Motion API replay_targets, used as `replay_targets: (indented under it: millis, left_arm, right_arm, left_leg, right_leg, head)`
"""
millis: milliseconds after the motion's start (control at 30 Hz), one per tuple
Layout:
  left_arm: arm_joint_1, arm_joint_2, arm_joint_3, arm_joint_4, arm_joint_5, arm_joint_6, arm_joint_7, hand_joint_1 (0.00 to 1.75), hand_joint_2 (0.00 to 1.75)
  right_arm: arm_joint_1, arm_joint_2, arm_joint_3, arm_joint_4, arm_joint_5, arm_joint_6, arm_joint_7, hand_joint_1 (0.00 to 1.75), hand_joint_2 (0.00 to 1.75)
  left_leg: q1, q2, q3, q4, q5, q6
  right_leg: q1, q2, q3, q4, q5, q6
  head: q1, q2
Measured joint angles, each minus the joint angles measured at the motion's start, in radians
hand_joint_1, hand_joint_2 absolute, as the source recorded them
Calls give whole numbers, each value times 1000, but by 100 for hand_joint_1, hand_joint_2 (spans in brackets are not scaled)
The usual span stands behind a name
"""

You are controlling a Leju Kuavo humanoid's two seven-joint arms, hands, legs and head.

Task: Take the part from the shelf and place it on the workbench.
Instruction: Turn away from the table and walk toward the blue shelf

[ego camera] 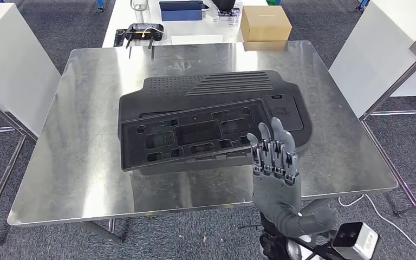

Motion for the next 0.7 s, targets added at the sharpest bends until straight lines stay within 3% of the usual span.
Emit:
replay_targets:
  millis: [100,200,267,400,433,500,533,567,600,633,700]
  left_arm:
    - [7,2,5,0,8,-1,-11,0,0]
    - [9,7,7,1,14,0,-26,0,0]
    - [10,8,10,2,19,2,-33,0,0]
    - [11,7,10,2,22,2,-36,0,0]
    - [10,7,11,2,22,2,-37,0,0]
    - [9,7,15,2,26,2,-41,0,0]
    - [9,7,17,2,28,1,-44,0,0]
    - [9,7,20,2,29,0,-47,0,0]
    - [10,8,21,2,29,0,-48,0,0]
    - [10,9,22,3,30,-1,-50,0,0]
    - [10,12,22,4,30,0,-51,0,0]
  right_arm:
    - [77,10,-36,-45,31,18,-12,0,0]
    - [134,21,-74,-65,34,21,-14,0,0]
    - [156,29,-98,-71,20,21,-12,0,0]
    - [164,32,-107,-73,14,20,-12,0,0]
    - [167,32,-112,-73,13,20,-12,0,0]
    - [183,36,-140,-74,13,15,-10,0,0]
    - [194,39,-162,-74,16,9,-8,0,0]
    - [204,42,-181,-74,21,3,-6,0,0]
    - [211,45,-196,-74,26,-4,-4,0,0]
    - [213,47,-202,-74,26,-5,-3,0,0]
    - [215,51,-207,-75,26,-6,-2,0,0]
  left_leg:
    - [0,0,1,0,-1,0]
    - [-5,0,5,-2,-7,12]
    - [1,1,16,-14,-3,22]
    - [7,2,24,-23,1,25]
    - [6,3,26,-25,2,26]
    - [6,6,28,-28,4,28]
    - [8,7,28,-29,6,26]
    - [10,7,26,-28,8,20]
    - [11,7,25,-26,10,11]
    - [10,7,26,-25,10,1]
    - [8,8,31,-25,9,-17]
  right_leg:
    - [0,0,1,0,0,0]
    - [-2,0,7,-7,0,9]
    - [-2,0,13,-3,-2,14]
    - [-3,0,16,5,-5,15]
    - [-3,0,11,18,-14,14]
    - [-10,1,-42,131,-69,13]
    - [-18,0,-54,161,-86,22]
    - [-27,0,-46,153,-89,35]
    - [-35,-3,-23,111,-74,49]
    - [-37,-4,14,39,-47,54]
    - [-34,-7,32,1,-26,39]
  head:
    - [0,0]
    - [0,0]
    - [-1,0]
    - [0,0]
    - [1,0]
    - [3,0]
    - [4,0]
    - [4,0]
    - [5,0]
    - [6,0]
    - [5,0]
